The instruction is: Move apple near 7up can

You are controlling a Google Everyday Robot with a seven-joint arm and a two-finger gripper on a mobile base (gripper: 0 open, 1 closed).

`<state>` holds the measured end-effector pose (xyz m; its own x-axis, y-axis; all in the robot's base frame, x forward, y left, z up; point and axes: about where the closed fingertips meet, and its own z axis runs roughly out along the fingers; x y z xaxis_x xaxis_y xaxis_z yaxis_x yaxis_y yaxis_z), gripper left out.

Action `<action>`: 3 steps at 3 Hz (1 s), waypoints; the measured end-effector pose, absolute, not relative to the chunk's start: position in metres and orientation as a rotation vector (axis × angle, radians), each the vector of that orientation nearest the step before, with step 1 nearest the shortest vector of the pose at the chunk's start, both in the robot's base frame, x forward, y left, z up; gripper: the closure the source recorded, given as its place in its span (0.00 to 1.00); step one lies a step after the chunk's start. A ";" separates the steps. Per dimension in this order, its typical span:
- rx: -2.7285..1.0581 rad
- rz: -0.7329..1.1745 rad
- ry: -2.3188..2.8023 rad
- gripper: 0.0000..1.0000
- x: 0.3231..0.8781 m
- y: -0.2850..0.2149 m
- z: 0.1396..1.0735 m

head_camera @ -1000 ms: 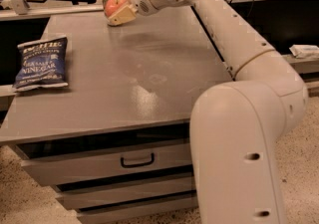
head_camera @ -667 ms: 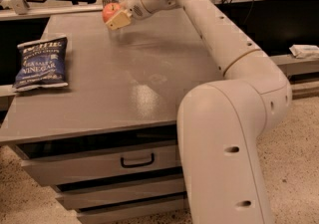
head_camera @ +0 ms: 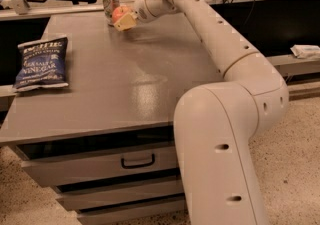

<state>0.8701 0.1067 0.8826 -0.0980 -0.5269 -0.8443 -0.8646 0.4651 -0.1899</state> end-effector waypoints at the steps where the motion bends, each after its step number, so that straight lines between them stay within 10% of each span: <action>1: -1.136 0.424 1.785 0.53 0.882 0.094 0.883; 3: -1.129 0.446 1.801 0.06 0.886 0.104 0.873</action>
Offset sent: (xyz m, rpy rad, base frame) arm 0.0220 -0.0157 -0.0025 0.0155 0.0145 -0.0750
